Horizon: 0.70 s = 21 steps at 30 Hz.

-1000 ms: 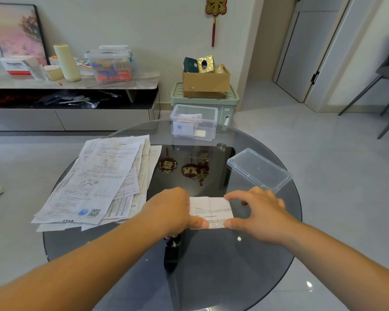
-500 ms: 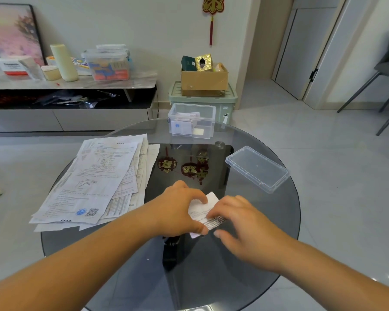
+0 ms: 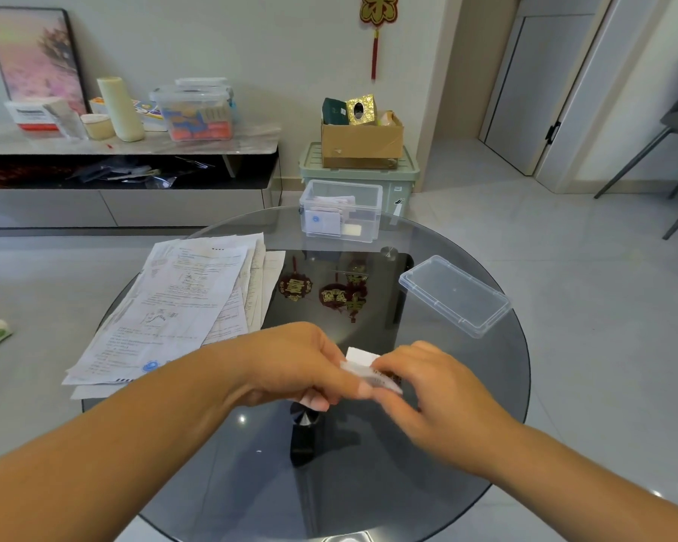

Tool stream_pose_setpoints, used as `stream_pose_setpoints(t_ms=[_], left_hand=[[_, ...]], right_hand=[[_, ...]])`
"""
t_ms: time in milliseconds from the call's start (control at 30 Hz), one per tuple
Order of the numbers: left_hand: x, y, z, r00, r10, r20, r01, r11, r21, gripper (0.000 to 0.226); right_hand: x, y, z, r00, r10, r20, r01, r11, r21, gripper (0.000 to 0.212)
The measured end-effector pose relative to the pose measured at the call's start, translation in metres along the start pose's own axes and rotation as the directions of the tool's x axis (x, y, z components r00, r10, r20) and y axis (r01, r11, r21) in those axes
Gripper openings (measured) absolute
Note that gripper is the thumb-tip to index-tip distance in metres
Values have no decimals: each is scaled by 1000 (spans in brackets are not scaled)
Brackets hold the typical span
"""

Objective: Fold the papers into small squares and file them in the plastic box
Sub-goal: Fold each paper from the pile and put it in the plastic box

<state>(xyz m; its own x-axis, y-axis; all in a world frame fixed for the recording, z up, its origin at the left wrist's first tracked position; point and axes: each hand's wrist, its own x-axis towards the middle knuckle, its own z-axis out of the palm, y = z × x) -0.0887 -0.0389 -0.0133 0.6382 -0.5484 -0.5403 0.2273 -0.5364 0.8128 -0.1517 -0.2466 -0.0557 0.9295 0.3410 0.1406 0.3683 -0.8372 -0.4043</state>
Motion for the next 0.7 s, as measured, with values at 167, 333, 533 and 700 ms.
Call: stream_pose_setpoints(t_ms=[167,333,533,700], left_hand=[[11,-13,13,950,160,-268,-6,868,496,29],[26,-12,16,908,178,-379,122,753,646,40],[29,-9,12,904,247,-349,38,767,640,50],[33,-12,11,926,241,-290,-18,796,605,38]], right_hand=[[8,10,-5,989,145,26,-146,986,83,5],[20,11,-10,941,317,115,-329,938,106,37],[34,15,-15,915,360,185,-376,925,58,41],[35,17,-14,922,328,206,-347,936,64,37]])
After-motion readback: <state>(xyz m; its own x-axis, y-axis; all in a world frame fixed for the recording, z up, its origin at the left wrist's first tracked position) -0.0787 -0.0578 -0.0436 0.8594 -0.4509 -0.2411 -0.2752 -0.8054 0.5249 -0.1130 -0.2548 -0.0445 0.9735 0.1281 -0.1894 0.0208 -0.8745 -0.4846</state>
